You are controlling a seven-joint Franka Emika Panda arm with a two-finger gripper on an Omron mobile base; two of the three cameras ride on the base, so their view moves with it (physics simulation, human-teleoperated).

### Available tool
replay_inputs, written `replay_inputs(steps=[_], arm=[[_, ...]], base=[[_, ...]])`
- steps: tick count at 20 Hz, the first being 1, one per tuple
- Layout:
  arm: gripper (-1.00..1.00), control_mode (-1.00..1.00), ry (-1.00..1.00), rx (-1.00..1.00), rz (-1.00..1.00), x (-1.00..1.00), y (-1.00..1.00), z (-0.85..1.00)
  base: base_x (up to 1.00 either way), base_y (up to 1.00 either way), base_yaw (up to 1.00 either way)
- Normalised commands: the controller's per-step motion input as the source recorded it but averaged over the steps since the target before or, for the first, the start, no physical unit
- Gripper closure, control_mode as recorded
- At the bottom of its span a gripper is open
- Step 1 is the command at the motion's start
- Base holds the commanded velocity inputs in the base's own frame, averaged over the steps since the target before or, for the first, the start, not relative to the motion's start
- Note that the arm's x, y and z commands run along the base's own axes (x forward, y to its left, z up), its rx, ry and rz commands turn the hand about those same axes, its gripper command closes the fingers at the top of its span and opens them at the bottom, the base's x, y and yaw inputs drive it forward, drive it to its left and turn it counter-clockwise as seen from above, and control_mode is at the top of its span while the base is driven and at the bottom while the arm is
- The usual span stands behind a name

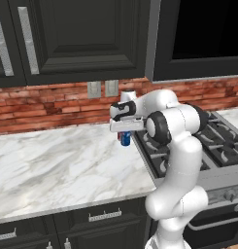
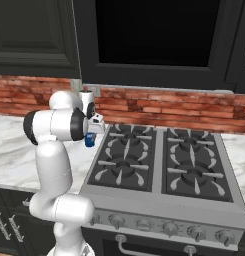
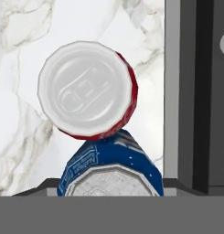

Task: Four empty soda cans are scattered around the kitchen. Gather all the cans and cluster them next to the stove for recycling.

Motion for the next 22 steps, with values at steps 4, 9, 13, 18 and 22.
replay_inputs(steps=[4, 9, 13, 18, 22], arm=[[-1.00, -1.00, 0.00, 0.00, 0.00, 0.00, 0.00, 0.00], [-1.00, -1.00, -0.01, 0.00, 0.00, 0.00, 0.00, 0.00], [-1.00, -1.00, -0.01, 0.00, 0.00, -0.12, 0.00, 0.00], [-1.00, -1.00, -0.01, 0.00, 0.00, -0.30, 0.00, 0.00], [-1.00, -1.00, -0.03, 0.00, 0.00, -0.35, 0.00, 0.04]], base=[[0.00, 0.00, 0.00], [0.00, 0.00, 0.00], [0.00, 0.00, 0.00], [0.00, 0.00, 0.00], [0.00, 0.00, 0.00]])
